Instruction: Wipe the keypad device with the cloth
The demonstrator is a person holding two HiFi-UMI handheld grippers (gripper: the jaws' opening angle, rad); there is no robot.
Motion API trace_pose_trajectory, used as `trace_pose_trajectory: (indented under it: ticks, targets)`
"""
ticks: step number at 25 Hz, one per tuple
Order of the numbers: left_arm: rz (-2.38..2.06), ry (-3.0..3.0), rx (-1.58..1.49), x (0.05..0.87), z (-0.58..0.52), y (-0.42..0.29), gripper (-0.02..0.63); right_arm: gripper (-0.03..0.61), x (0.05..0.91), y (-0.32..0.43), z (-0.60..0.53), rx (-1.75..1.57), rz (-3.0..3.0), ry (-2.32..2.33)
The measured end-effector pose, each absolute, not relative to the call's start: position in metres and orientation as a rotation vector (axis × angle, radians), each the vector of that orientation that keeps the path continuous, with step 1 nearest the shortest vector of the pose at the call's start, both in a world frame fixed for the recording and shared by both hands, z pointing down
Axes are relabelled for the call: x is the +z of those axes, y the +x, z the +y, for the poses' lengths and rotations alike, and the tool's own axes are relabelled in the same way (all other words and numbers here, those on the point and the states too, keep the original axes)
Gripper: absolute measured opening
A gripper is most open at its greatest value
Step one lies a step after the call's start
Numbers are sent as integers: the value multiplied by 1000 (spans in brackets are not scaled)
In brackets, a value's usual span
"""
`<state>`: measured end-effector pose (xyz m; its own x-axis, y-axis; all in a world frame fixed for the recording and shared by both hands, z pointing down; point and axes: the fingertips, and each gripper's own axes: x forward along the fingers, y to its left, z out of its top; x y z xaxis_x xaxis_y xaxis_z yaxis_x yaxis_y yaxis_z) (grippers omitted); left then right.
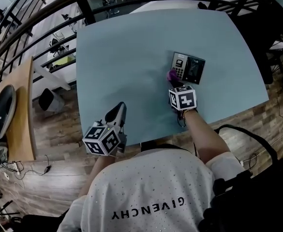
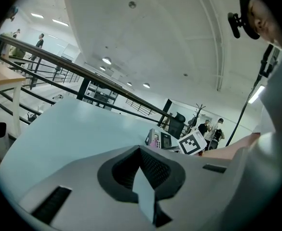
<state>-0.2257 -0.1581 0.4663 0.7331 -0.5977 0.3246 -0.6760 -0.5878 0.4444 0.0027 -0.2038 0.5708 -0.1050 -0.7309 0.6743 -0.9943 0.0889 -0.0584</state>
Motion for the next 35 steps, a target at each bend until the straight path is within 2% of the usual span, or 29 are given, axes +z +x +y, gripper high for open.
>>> trace_pose_trajectory:
  ticks: [17, 24, 35]
  targets:
    - [-725, 2447, 184, 466, -168, -168, 0, 29, 576, 102, -145, 878, -1555, 2026]
    - [-660, 2452, 172, 461, -157, -135, 0, 29, 565, 133, -106, 939, -1635, 2128]
    - [-483, 2470, 44, 408, -101, -47, 0, 28, 404, 166, -16, 704, -2047, 2422]
